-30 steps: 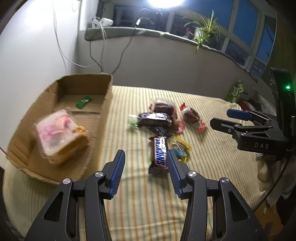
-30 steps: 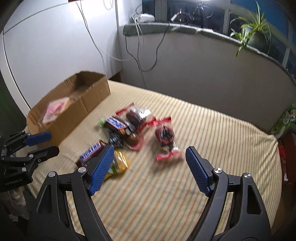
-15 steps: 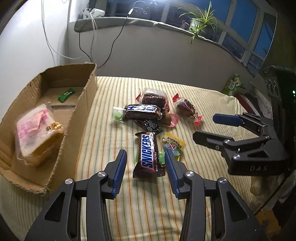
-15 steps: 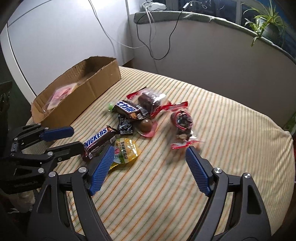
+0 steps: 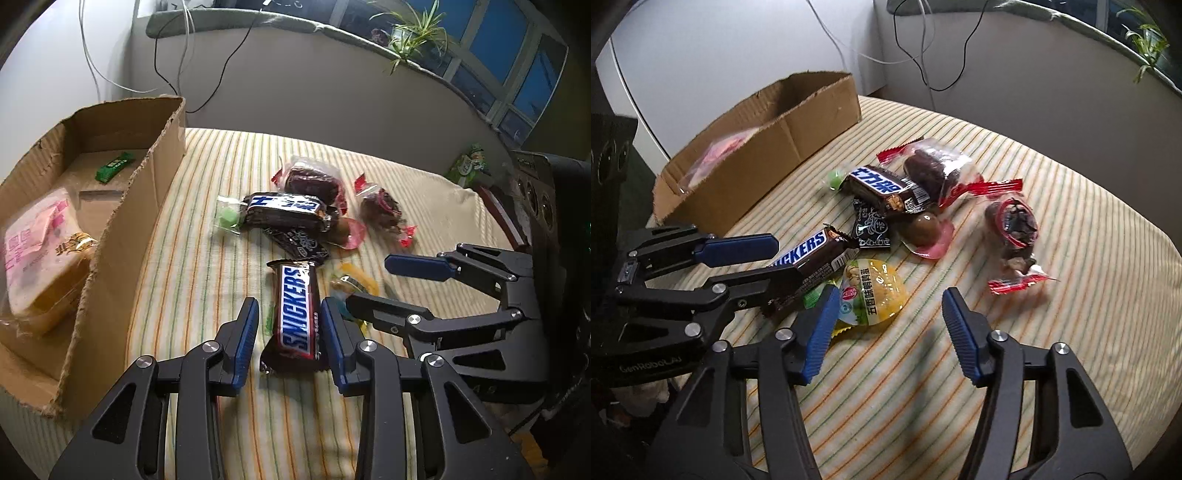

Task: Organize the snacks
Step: 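Grasp the Snickers bar with the left gripper while the right gripper grasps the yellow round candy, then carry the Snickers bar and yellow round candy into the cardboard box and release both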

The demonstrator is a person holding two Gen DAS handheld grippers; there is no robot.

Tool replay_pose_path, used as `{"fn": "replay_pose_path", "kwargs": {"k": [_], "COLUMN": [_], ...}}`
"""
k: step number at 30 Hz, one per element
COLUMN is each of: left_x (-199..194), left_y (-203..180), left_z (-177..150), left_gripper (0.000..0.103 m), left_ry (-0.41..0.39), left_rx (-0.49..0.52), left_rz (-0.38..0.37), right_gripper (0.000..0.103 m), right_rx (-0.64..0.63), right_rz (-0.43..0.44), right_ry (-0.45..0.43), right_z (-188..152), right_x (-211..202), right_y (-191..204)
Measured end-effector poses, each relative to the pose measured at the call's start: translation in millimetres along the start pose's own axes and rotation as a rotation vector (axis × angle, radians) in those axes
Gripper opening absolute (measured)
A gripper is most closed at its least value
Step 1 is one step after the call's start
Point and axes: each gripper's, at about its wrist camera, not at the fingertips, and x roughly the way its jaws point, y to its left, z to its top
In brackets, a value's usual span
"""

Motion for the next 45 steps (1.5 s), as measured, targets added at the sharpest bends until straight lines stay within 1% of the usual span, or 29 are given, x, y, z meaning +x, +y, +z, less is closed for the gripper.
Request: {"fn": "replay_pose_path", "kwargs": {"k": [2,7,9,16,19,20,21,25,26,37,45], "left_x": [1,8,11,15,15,16,16,16,16,13,3], "left_y": [2,4,4,3,3,3,2,3,3,3,-3], "left_z": [0,1,1,4,4,4,5,4,4,2,3], "left_gripper": [0.032,0.032,0.032,0.027,0.027,0.027,0.027,0.027,0.027,0.027,0.027], "left_ry": [0.003,0.018,0.021,0.019,0.016,0.014,0.012,0.007,0.004,-0.015,-0.040], "left_rx": [-0.004,0.000,0.000,0.005,0.008,0.009,0.008,0.010,0.009,0.014,0.025], "left_rz": [0.003,0.009,0.010,0.017,0.018,0.018,0.018,0.021,0.022,0.036,0.039], "right_gripper": [0.053,0.051,0.047,0.045,0.037,0.032,0.030,0.028,0.024,0.024,0.024], "right_rx": [-0.004,-0.008,-0.014,-0.043,-0.056,-0.056,-0.057,-0.060,-0.062,-0.057,-0.062], "right_rz": [0.006,0.000,-0.007,-0.028,-0.037,-0.038,-0.040,-0.042,-0.047,-0.075,-0.102], "right_ry": [0.010,0.018,0.018,0.014,0.013,0.013,0.013,0.010,0.008,-0.006,-0.031], "right_z": [2,6,8,14,16,16,17,18,18,15,13], "right_x": [6,15,18,23,24,25,25,25,25,19,4], "right_y": [1,-1,-1,1,2,2,3,2,3,0,2]}}
